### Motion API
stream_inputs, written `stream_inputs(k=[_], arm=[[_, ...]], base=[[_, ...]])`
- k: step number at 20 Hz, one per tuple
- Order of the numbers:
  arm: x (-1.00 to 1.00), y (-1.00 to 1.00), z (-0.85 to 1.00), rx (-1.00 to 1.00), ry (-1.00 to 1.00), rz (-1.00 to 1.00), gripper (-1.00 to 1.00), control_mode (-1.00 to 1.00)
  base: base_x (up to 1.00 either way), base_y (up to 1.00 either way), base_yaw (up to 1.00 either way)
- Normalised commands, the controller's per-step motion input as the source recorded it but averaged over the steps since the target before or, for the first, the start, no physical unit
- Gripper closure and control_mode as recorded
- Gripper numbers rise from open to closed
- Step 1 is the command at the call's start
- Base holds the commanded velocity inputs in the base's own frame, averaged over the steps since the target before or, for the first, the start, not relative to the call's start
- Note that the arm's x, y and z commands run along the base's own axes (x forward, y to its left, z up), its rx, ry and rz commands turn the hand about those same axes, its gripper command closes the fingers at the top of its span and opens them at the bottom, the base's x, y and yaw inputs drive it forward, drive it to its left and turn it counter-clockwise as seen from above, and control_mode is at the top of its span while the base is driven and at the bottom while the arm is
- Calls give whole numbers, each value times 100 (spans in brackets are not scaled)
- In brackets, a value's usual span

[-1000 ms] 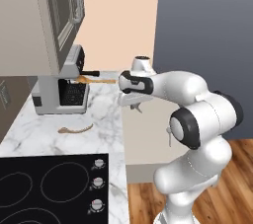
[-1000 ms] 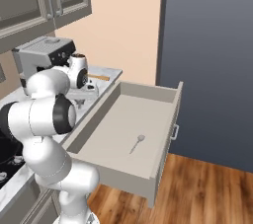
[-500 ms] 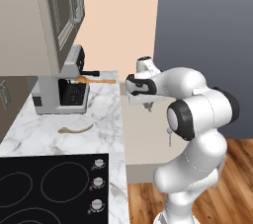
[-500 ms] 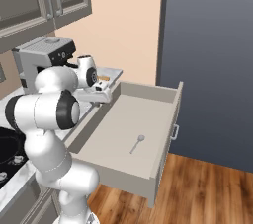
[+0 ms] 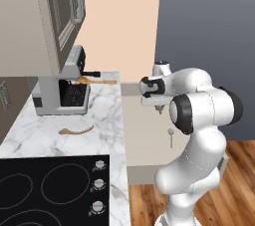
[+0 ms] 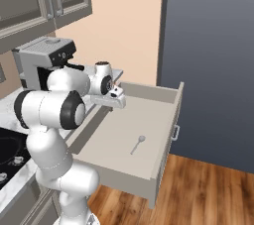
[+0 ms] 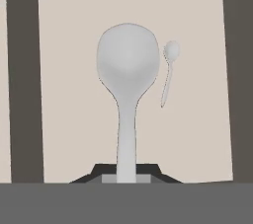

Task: Organize the utensils by type. Pick up the wooden spoons from the counter and place them in the open cabinet. Then pick up the metallic utensils from the counter and place them in the open drawer.

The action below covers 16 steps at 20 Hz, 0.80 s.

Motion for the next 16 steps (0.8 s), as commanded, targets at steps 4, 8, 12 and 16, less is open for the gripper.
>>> stream_inputs(k=[4, 8, 12, 16], arm=[[18, -51, -51, 0, 0, 10, 100, -100], [43, -52, -54, 1, 0, 8, 100, -100], [55, -41, -55, 2, 0, 9, 100, -100], [55, -35, -49, 4, 0, 9, 100, -100]], base=[[0, 0, 0], [0, 0, 0], [0, 0, 0], [0, 0, 0]])
